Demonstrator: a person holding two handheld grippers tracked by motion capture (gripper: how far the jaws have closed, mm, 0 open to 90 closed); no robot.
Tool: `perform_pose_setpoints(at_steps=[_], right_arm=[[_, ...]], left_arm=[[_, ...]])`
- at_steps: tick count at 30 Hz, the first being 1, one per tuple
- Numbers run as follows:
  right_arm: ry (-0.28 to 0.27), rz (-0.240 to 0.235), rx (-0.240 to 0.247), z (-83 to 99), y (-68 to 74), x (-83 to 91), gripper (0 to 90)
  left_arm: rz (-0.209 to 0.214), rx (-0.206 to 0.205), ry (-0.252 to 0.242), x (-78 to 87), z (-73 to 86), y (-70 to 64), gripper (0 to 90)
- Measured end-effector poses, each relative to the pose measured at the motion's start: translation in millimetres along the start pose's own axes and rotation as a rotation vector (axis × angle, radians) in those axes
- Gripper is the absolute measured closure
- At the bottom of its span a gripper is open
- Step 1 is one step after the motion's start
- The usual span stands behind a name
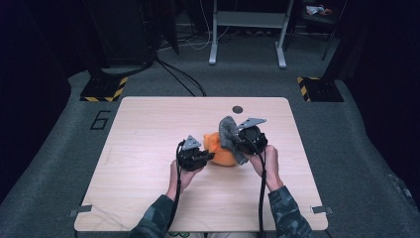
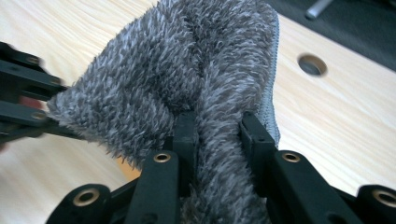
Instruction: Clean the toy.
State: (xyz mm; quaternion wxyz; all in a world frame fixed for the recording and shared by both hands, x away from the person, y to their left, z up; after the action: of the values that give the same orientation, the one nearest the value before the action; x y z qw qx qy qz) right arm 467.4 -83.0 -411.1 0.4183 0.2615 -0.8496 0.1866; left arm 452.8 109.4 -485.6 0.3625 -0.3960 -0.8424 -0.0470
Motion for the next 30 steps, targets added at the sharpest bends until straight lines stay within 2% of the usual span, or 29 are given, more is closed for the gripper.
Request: perform_pose_setpoints(at_steps=[4, 6, 11, 13, 17, 21, 30], right_arm=[[0.010, -0.003, 0.058, -7.3, 14.8, -5.6, 71.2], [0.034, 0.020, 0.075, -8.2, 17.1, -13.3, 71.1], [0.028, -0.009, 0.057, -7.3, 14.7, -19.9, 71.0], [0.038, -0.012, 0.036, -5.2, 13.6, -20.0, 71.0], [0.040, -0.015, 0.026, -0.8, 6.8, -21.8, 70.9], [0.058, -0.021, -0.016, 6.4, -0.5, -24.5, 70.9], [0.096, -0.015, -0.062, 20.0, -15.4, -33.4, 70.9]], left_arm=[[-0.020, -0.004, 0.016, -0.1, -0.9, -1.5, 78.0], [-0.032, -0.007, 0.028, -1.7, 0.6, 0.6, 77.1], [-0.029, 0.005, 0.030, -2.6, 3.3, 5.1, 74.5], [-0.030, 0.004, 0.028, -2.9, 3.5, 5.3, 73.4], [-0.030, 0.008, 0.021, -4.0, 4.4, 5.8, 72.8], [-0.030, 0.017, 0.020, -4.7, 6.0, 8.1, 72.8], [-0.031, 0.027, 0.014, -5.7, 6.5, 9.0, 72.9]])
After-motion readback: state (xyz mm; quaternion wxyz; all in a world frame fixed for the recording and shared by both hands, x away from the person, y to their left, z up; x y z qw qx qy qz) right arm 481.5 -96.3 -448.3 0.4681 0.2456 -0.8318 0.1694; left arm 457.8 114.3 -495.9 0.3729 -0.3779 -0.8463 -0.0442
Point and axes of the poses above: each handheld gripper's, and its own axes: x roughly backward along the jaws, z roughly out of its underside, y roughly to its left, the point moved 3 cm from there along -x, roughly forward along the jaws, and after that the axes turned 12 degrees about y, right-handed, at the moved point
